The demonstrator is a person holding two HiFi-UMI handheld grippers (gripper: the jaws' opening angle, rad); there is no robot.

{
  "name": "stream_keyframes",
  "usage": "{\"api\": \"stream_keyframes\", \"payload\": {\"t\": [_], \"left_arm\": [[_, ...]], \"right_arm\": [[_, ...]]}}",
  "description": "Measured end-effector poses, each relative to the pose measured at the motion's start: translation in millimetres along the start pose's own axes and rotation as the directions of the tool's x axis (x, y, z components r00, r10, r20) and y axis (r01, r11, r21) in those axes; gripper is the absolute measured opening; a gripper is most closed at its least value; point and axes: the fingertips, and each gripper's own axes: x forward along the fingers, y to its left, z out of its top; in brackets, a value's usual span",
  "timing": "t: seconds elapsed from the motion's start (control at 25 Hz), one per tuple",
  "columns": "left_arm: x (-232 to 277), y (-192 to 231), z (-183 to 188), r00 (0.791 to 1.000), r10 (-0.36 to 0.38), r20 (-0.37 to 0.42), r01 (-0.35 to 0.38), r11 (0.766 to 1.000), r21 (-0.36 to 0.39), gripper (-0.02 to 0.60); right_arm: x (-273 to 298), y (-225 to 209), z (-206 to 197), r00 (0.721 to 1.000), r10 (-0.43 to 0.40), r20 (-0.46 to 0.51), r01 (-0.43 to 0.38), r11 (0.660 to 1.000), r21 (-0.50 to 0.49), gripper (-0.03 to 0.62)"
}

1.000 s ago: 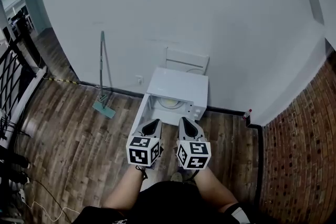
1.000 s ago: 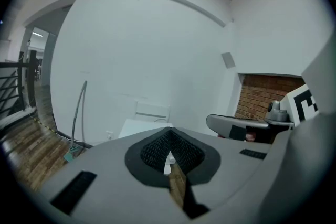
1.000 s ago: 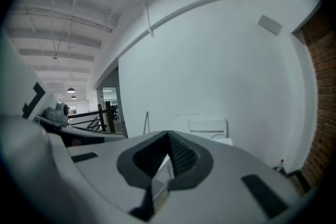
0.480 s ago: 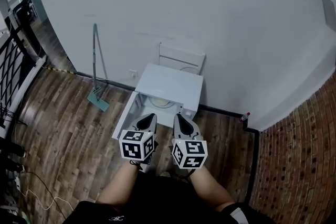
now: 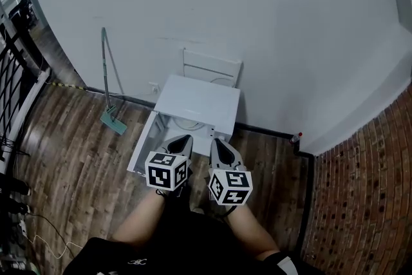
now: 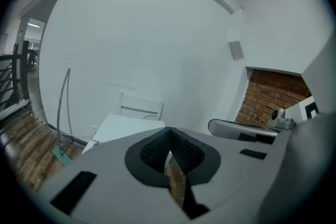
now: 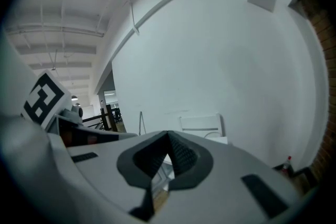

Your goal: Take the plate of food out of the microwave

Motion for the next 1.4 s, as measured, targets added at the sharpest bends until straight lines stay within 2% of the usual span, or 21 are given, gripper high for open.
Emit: {"api": "stream_keyframes", "payload": {"t": [0.16, 0.36, 0.56, 0.8, 1.12, 1.24, 1.4], "left_arm": [[18, 6, 2, 1.0, -0.021, -0.012, 0.021, 1.0, -0.003, -0.002], [40, 23, 10, 1.0, -0.03, -0.007, 0.03, 0.997, -0.066, -0.002], [61, 61, 20, 0.999, -0.03, -0.01, 0.029, 0.993, -0.11, -0.002], [88, 104, 46, 0.999, -0.053, 0.01, 0.054, 0.977, -0.205, -0.002], [125, 133, 74, 0.996, -0.088, 0.024, 0.092, 0.969, -0.23, -0.002], [131, 145, 83, 0.996, -0.075, 0.039, 0.082, 0.97, -0.23, -0.002], [132, 166, 84, 0.998, -0.02, 0.056, 0.034, 0.963, -0.266, -0.002]], "right_arm": [[13, -12, 1, 1.0, -0.026, -0.01, 0.027, 1.0, 0.001, 0.006], [39, -21, 1, 0.998, -0.035, -0.043, 0.033, 0.999, -0.037, 0.006], [84, -15, 6, 0.997, -0.018, -0.071, 0.013, 0.997, -0.07, 0.006], [132, -9, 23, 0.997, -0.022, -0.078, 0.012, 0.992, -0.122, 0.006], [184, -24, 40, 0.994, -0.072, -0.083, 0.061, 0.989, -0.131, 0.006], [204, -19, 36, 0.993, -0.045, -0.108, 0.031, 0.991, -0.129, 0.006], [229, 3, 26, 0.985, 0.062, -0.158, -0.086, 0.986, -0.145, 0.006]]}}
